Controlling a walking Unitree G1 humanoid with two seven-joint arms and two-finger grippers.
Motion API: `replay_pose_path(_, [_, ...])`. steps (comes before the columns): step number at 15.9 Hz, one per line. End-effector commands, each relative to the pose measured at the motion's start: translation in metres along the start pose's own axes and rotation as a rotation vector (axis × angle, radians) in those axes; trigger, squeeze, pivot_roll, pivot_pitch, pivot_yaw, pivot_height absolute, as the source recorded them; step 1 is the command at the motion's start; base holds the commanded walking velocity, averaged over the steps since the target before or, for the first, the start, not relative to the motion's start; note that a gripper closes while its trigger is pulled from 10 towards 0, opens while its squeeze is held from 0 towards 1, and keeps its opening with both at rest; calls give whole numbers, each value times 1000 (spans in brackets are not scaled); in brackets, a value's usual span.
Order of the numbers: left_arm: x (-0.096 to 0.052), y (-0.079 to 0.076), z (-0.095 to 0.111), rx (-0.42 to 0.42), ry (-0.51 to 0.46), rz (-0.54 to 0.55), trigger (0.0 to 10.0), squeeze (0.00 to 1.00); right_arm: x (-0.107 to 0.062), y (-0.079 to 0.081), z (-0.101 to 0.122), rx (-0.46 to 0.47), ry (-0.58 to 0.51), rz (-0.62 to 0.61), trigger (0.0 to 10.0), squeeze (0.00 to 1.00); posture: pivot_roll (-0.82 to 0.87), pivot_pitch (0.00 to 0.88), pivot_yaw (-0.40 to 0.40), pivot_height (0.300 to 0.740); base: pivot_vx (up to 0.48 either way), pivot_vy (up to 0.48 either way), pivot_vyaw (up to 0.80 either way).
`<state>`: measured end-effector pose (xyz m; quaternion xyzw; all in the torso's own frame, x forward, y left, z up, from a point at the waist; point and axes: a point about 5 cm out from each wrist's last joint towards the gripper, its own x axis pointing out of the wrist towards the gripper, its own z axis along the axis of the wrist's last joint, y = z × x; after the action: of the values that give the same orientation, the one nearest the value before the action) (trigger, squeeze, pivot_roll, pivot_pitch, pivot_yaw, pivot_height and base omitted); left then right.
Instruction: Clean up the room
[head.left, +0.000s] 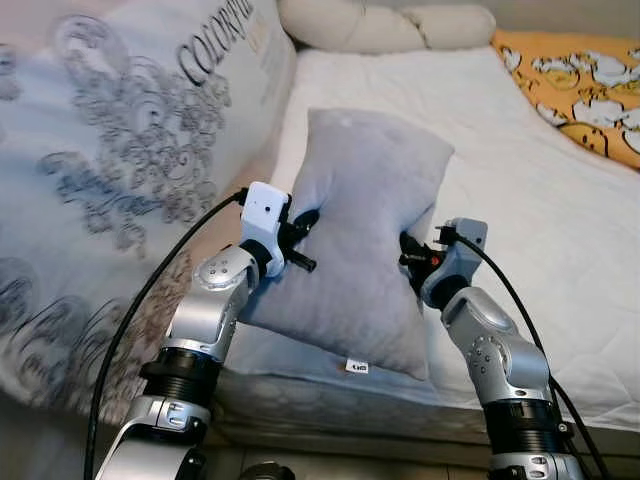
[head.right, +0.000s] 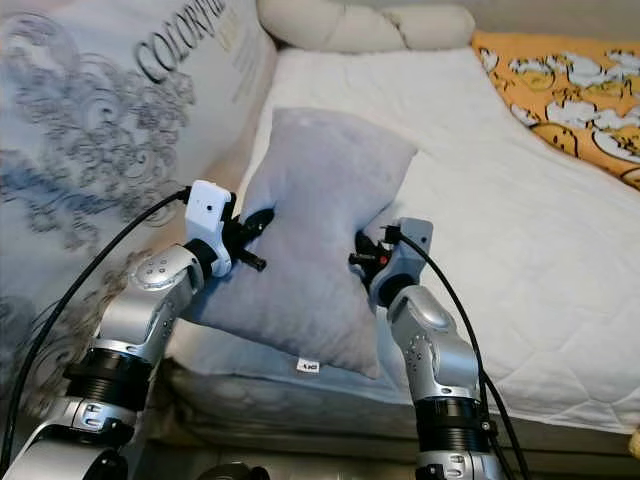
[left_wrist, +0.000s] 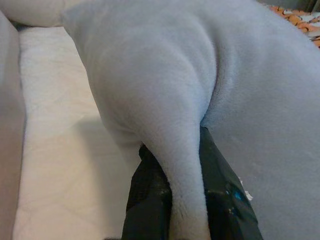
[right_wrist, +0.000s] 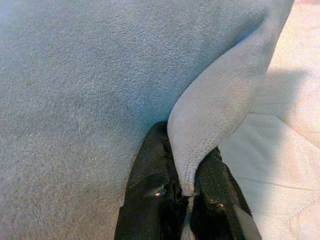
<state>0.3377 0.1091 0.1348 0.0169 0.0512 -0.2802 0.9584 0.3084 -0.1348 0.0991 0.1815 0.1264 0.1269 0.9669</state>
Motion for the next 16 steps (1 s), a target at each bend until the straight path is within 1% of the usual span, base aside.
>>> replay_pose_path(1, [1,1,10,15,-32,-1,10000,0,4,9,5,-10,-8,45,10000,0,68,0,50,740,262,0,0])
replay_pose_path(3, [1,1,9,16,-30,1,10000,0,4,9,5,-13,-6,50,10000,0,69,0,50,740,268,0,0])
replay_pose_path(5, [1,1,8,31,-25,1,10000,0,4,8,4,-18,-3,52,10000,0,66,0,55,740,0,0,0])
replay_pose_path(10, [3,0,9,24,-26,-8,10000,0,3,8,6,-11,-10,49,10000,0,53,0,66,740,0,0,0])
replay_pose_path(11, [4,0,9,19,-27,-9,10000,0,3,7,6,3,-11,47,10000,0,53,0,63,740,240,0,-800])
replay_pose_path(13, [3,0,8,12,-28,-3,10000,0,4,7,6,-20,-10,46,10000,0,58,0,54,740,257,0,0])
replay_pose_path(16, [0,1,7,5,-30,11,10000,0,5,11,5,-33,3,69,10000,0,74,0,30,740,263,0,0])
